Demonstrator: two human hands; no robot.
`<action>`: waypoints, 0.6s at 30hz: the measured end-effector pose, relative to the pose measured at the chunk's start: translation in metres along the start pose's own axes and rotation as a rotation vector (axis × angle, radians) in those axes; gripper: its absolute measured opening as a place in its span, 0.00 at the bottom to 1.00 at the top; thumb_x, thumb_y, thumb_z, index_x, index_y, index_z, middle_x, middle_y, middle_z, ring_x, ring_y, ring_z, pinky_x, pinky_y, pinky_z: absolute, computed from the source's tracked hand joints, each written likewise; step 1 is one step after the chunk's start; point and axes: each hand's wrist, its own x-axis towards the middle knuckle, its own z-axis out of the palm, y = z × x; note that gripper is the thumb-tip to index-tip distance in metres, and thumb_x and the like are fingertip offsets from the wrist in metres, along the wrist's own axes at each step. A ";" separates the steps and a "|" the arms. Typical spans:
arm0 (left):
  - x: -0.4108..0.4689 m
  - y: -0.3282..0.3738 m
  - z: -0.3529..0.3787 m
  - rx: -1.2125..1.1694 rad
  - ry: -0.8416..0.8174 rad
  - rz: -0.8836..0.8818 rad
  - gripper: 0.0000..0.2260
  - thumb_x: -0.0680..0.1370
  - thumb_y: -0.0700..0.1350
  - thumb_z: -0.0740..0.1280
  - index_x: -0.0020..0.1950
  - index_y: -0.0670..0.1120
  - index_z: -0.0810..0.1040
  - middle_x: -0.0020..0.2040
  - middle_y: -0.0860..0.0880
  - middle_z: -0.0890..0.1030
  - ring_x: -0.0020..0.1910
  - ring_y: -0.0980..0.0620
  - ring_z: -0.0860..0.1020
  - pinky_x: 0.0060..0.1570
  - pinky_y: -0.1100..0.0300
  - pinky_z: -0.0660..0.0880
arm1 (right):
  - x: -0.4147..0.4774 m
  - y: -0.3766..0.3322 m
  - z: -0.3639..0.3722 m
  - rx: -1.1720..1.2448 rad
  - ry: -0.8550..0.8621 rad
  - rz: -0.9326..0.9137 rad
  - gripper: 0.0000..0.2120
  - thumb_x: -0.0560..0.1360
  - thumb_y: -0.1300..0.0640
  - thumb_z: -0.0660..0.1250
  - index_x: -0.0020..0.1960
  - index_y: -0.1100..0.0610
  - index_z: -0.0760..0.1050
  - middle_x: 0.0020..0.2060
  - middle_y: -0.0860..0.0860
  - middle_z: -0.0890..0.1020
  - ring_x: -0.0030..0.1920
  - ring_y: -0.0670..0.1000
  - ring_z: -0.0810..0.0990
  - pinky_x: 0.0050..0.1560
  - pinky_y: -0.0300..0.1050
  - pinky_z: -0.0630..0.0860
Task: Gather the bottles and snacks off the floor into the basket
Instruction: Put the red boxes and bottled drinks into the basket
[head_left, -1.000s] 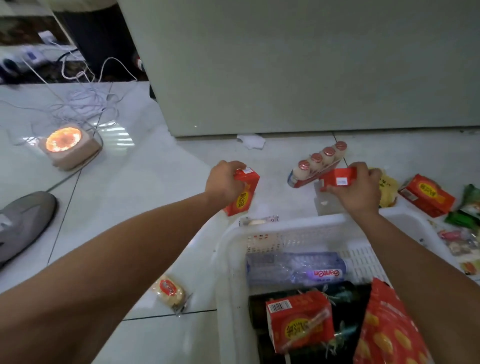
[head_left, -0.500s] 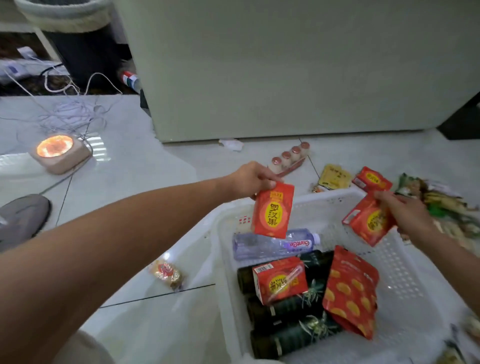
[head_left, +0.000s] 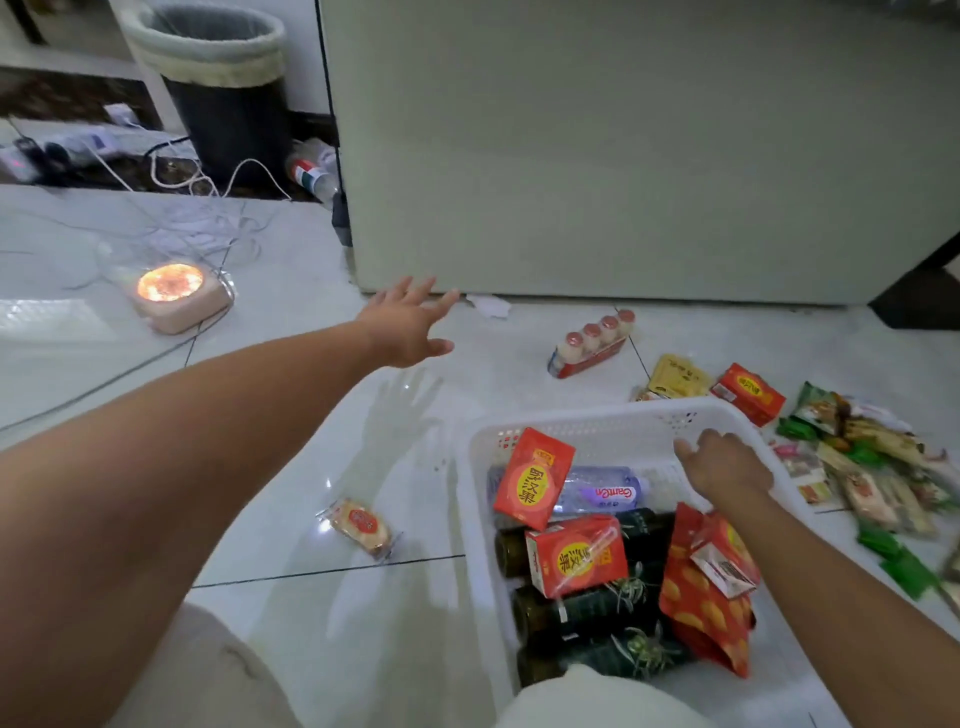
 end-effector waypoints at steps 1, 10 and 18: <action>-0.004 -0.011 0.000 0.014 -0.010 -0.056 0.32 0.79 0.61 0.56 0.77 0.56 0.46 0.79 0.47 0.43 0.77 0.43 0.43 0.74 0.46 0.47 | 0.003 -0.014 -0.008 -0.005 0.040 -0.041 0.24 0.80 0.44 0.50 0.66 0.60 0.68 0.62 0.61 0.73 0.62 0.62 0.73 0.57 0.53 0.72; 0.005 0.014 0.008 0.053 -0.015 -0.041 0.34 0.78 0.62 0.55 0.77 0.55 0.40 0.78 0.47 0.40 0.77 0.43 0.40 0.74 0.47 0.42 | 0.036 -0.074 -0.039 -0.030 0.210 -0.270 0.23 0.79 0.47 0.55 0.69 0.58 0.65 0.63 0.59 0.72 0.63 0.61 0.71 0.56 0.53 0.72; 0.049 0.077 0.025 0.102 -0.100 0.043 0.35 0.78 0.62 0.55 0.77 0.53 0.38 0.78 0.47 0.38 0.76 0.44 0.38 0.74 0.47 0.42 | 0.068 -0.032 -0.026 -0.026 0.114 -0.271 0.25 0.80 0.47 0.54 0.74 0.54 0.57 0.71 0.58 0.65 0.69 0.59 0.66 0.63 0.54 0.69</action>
